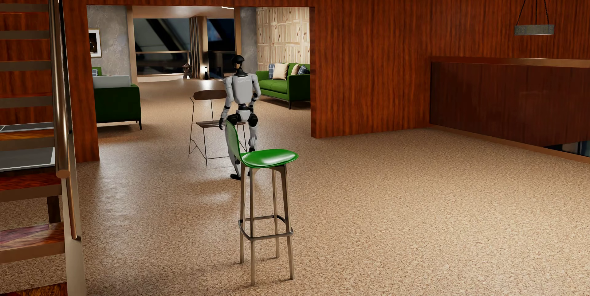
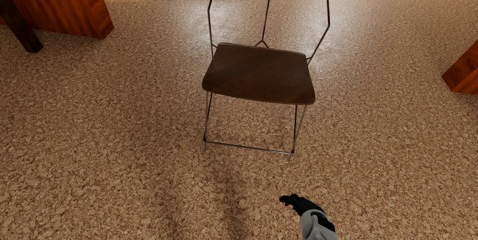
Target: Head to the chair
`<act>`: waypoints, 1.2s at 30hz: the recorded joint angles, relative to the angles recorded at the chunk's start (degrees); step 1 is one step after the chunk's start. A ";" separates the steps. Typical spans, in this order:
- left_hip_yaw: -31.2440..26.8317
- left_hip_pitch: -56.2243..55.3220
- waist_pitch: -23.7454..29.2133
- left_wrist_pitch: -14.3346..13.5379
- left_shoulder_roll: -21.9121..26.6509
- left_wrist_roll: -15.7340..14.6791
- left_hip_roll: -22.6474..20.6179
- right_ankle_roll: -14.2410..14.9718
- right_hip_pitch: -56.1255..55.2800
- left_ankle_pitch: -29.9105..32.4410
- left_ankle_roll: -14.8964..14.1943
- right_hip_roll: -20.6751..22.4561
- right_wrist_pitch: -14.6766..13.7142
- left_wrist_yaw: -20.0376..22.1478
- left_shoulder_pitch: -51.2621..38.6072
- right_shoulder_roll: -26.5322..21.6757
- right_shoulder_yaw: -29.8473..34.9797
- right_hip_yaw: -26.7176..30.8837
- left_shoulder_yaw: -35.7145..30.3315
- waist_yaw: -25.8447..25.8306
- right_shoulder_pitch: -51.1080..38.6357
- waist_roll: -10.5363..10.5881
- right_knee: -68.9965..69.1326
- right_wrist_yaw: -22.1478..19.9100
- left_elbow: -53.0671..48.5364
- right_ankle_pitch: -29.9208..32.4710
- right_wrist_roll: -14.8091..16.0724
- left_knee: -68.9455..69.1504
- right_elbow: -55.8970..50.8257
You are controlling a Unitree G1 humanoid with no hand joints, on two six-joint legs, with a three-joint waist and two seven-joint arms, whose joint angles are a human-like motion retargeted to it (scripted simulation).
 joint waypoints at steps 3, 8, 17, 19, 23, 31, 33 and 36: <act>0.60 0.12 -0.28 1.08 1.00 0.74 0.28 -1.03 0.31 0.19 0.10 1.11 0.22 -0.84 1.07 1.28 1.13 0.16 0.65 -0.09 0.90 0.53 -1.90 1.49 2.12 0.61 0.98 -0.72 3.34; 1.42 0.37 -0.52 1.16 1.36 0.73 0.29 -1.79 0.63 1.71 -0.55 2.08 2.19 -1.02 3.19 1.62 3.52 0.64 2.28 -0.58 4.95 1.66 -3.90 7.09 2.13 0.68 2.13 -1.57 12.32; 3.60 0.51 0.22 -0.26 0.08 2.57 -0.46 -1.09 -1.69 5.05 0.62 0.92 3.49 -1.08 2.73 1.93 -0.20 3.68 0.86 -1.68 14.51 2.40 -0.30 3.33 3.39 -1.12 4.60 -1.20 12.86; 3.98 0.50 0.53 -0.66 0.21 3.31 -0.28 -1.12 -1.83 5.03 0.67 1.32 3.27 -1.40 1.49 2.35 -0.42 4.00 -0.63 -2.18 14.11 2.51 -0.65 3.22 3.80 -0.91 4.15 -1.25 11.90; 5.09 -0.14 1.16 -2.77 0.67 3.71 0.16 -1.27 -2.83 5.41 0.80 2.35 2.19 -0.96 -0.45 2.53 1.62 4.85 -3.70 -2.66 11.27 2.65 -1.61 2.94 2.24 -0.02 0.44 -1.63 9.43; 5.72 -3.01 2.58 -3.27 1.67 2.77 0.18 -1.77 -5.01 7.99 0.89 3.66 1.62 -0.16 -3.65 2.93 -0.91 4.66 -7.70 -2.66 7.39 2.37 -5.57 2.02 -0.31 2.45 0.86 -3.92 7.17; 5.54 -3.46 2.69 -2.11 1.75 2.41 -0.08 -1.93 -5.30 8.83 0.80 3.76 1.01 -0.42 -4.06 2.14 0.28 4.32 -8.57 -2.67 6.69 2.24 -6.71 1.04 0.08 3.12 0.65 -5.00 6.47; 5.14 -3.82 2.52 -0.59 2.03 1.93 -0.59 -2.18 -5.61 9.98 0.47 3.72 0.87 -0.94 -4.06 1.49 2.15 3.65 -9.59 -2.72 5.05 2.06 -8.17 1.50 0.84 3.95 0.18 -6.88 6.63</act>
